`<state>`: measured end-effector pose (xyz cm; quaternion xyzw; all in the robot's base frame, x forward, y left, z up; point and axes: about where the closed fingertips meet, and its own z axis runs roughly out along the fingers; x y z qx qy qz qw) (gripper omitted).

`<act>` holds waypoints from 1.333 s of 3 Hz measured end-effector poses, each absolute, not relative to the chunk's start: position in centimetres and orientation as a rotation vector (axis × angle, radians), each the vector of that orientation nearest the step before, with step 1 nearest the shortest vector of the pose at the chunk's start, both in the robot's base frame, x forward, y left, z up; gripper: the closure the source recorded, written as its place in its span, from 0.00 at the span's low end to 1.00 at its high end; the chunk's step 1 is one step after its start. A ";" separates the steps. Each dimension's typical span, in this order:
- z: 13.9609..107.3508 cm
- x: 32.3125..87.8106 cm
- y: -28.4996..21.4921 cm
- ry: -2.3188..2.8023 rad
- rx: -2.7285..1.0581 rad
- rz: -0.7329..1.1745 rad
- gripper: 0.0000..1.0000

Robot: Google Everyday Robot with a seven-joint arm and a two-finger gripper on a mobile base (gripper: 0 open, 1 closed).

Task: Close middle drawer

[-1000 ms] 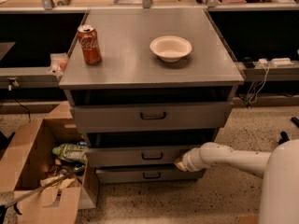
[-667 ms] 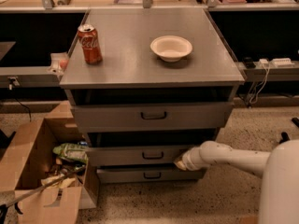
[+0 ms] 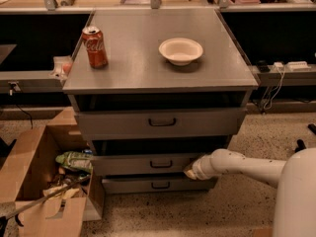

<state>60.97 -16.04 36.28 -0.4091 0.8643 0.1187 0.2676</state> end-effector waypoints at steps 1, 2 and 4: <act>36.4 61.0 -16.0 2.326 -1.108 0.325 1.00; 36.6 61.0 -15.9 2.313 -1.117 0.340 1.00; 37.7 61.1 -15.4 2.238 -1.078 0.475 1.00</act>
Offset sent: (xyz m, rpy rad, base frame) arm 0.0420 0.0256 0.0670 0.2852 -0.0798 0.3267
